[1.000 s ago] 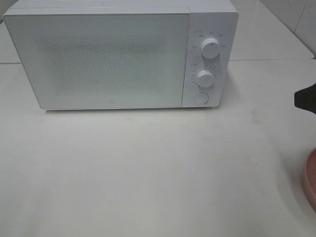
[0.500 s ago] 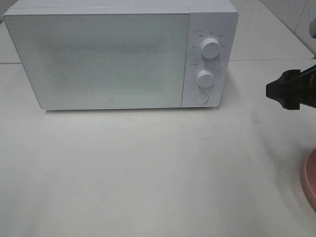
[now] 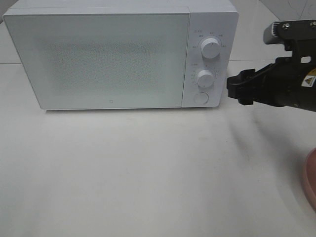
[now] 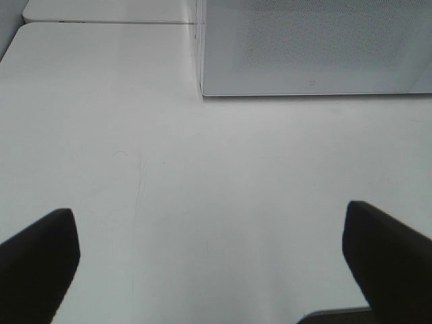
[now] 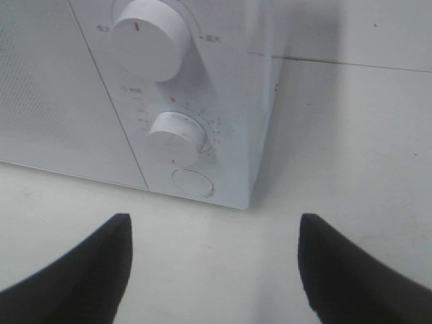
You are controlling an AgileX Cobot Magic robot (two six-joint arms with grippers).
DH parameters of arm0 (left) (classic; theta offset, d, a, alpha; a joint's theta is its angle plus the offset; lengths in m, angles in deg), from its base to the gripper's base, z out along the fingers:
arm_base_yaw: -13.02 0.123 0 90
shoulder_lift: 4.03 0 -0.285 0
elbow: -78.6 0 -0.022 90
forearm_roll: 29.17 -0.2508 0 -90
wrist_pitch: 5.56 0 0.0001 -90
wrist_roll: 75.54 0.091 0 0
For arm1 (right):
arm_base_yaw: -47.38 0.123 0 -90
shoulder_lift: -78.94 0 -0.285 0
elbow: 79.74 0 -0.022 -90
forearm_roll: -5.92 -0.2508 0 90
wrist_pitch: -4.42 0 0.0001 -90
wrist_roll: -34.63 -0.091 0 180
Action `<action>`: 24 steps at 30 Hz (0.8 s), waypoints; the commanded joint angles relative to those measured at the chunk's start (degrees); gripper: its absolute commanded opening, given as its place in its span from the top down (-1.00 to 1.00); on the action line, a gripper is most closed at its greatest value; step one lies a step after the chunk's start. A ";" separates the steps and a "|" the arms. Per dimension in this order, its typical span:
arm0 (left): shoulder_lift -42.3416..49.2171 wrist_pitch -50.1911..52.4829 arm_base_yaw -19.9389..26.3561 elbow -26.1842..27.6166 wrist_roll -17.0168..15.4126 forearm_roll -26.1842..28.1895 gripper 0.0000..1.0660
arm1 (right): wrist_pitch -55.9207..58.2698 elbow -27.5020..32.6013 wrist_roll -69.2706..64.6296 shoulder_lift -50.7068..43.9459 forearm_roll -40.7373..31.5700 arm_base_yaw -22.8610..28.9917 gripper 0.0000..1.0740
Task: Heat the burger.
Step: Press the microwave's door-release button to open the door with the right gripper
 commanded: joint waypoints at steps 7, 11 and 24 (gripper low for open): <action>1.32 0.57 0.00 -0.23 -0.23 0.40 -0.83 | -13.46 -0.17 15.76 8.02 -17.65 8.48 -0.26; 1.32 0.57 0.00 -0.23 -0.23 0.40 -0.83 | -20.80 -0.17 20.68 11.80 -26.41 13.06 -0.26; 1.32 0.57 0.00 -0.23 -0.23 0.40 -0.83 | -38.45 -0.17 21.72 20.34 -42.74 24.18 -0.26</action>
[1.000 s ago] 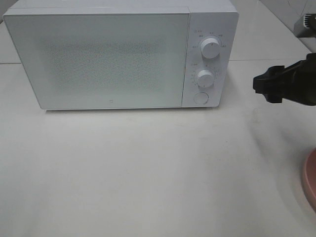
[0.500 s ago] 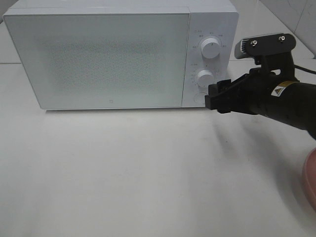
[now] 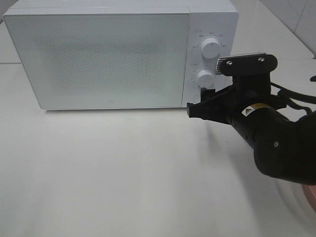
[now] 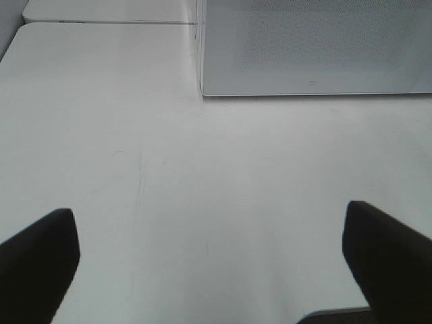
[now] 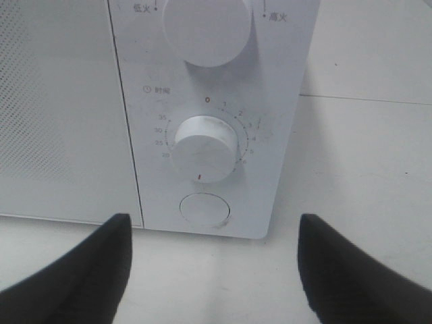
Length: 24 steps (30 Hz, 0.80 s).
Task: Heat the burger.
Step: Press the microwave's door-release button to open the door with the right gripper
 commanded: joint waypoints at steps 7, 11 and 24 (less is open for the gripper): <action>1.32 0.57 0.00 -0.23 -0.23 0.40 -0.83 | -4.35 0.00 0.80 2.92 -2.01 3.38 -0.26; 1.32 0.57 0.00 -0.23 -0.23 0.40 -0.83 | -4.24 0.00 -0.86 2.98 -1.83 3.38 -0.26; 1.32 0.57 0.00 -0.23 -0.23 0.40 -0.83 | -4.30 0.00 -37.07 2.98 -1.83 3.38 -0.01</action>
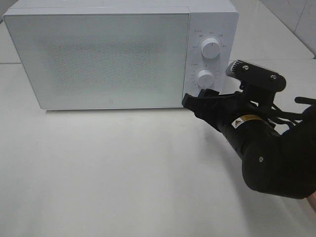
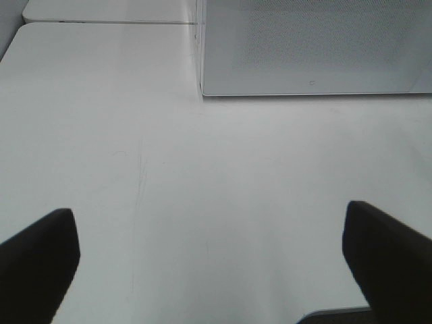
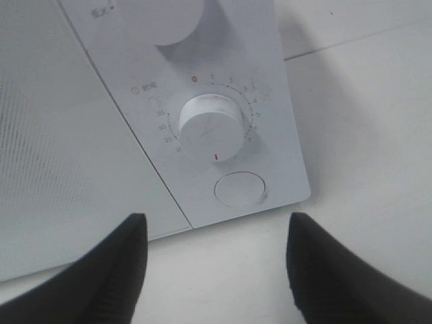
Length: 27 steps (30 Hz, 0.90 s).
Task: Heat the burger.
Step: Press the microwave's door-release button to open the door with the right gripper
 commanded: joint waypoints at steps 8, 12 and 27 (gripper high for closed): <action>1.32 0.57 0.00 -0.23 -0.23 0.40 -0.83 | -0.17 0.00 -42.80 -0.29 0.40 0.11 0.35; 1.32 0.57 0.00 -0.23 -0.23 0.40 -0.83 | -0.06 0.00 -53.97 -0.29 0.40 0.11 0.54; 1.32 0.57 0.00 -0.23 -0.23 0.40 -0.83 | 3.84 0.00 -72.02 0.00 0.40 0.06 1.00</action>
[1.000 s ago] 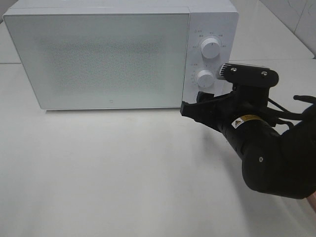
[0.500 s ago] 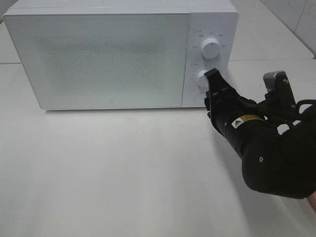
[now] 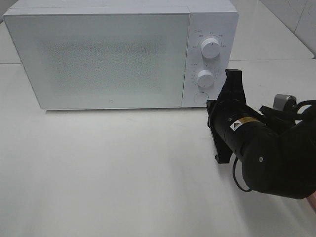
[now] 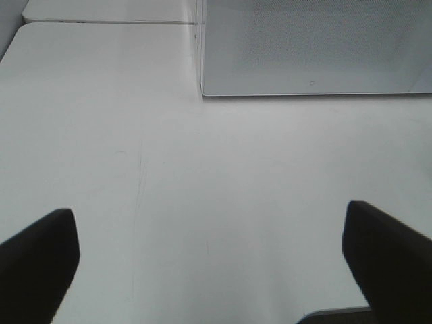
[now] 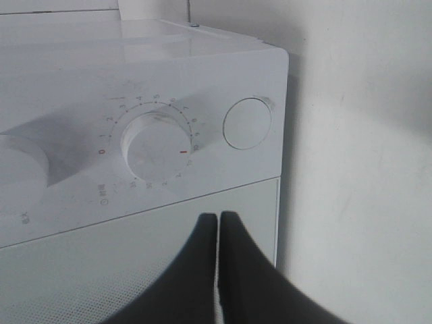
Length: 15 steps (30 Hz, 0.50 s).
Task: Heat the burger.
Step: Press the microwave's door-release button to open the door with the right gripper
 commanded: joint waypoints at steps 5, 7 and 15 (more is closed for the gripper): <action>1.32 0.57 0.00 -0.23 -0.23 0.40 -0.83 | 0.74 -0.52 -0.52 2.35 0.46 -0.06 1.00; 1.32 0.57 0.00 -0.23 -0.23 0.40 -0.83 | 0.46 -0.97 -0.69 3.44 0.57 -0.06 1.00; 1.32 0.57 0.00 -0.23 -0.23 0.40 -0.83 | 0.63 -2.52 -0.63 5.27 0.34 -0.40 1.00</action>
